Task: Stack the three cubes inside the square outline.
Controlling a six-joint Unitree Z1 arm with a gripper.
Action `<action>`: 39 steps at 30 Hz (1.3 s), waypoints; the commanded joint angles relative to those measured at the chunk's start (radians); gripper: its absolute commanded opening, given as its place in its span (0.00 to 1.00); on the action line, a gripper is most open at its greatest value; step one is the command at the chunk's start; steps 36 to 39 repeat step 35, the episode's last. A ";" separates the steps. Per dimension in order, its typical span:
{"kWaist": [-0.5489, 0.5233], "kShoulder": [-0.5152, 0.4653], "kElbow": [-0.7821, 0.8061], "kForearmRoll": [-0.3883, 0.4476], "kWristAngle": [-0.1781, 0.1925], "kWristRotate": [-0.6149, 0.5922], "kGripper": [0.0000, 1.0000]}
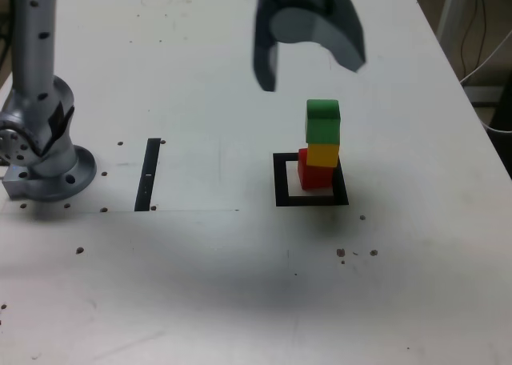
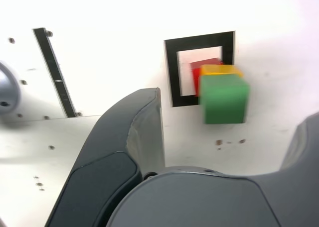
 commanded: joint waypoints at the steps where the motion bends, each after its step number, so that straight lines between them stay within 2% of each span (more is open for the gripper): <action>1: -0.001 -0.067 0.072 -0.020 -0.001 0.005 0.99; 8: -0.001 -0.273 0.359 -0.152 0.010 0.004 0.99; 14: 0.022 -0.356 0.660 -0.350 -0.020 -0.006 0.99; 17: 0.029 -0.400 0.783 -0.410 -0.014 -0.021 0.99; 20: 0.027 -0.443 0.869 -0.428 0.005 -0.036 0.99; 24: 0.007 -0.477 0.938 -0.433 0.009 -0.045 0.99; 35: -0.021 -0.450 1.020 -0.469 -0.035 -0.059 0.99; 39: -0.021 -0.450 1.020 -0.469 -0.035 -0.059 0.99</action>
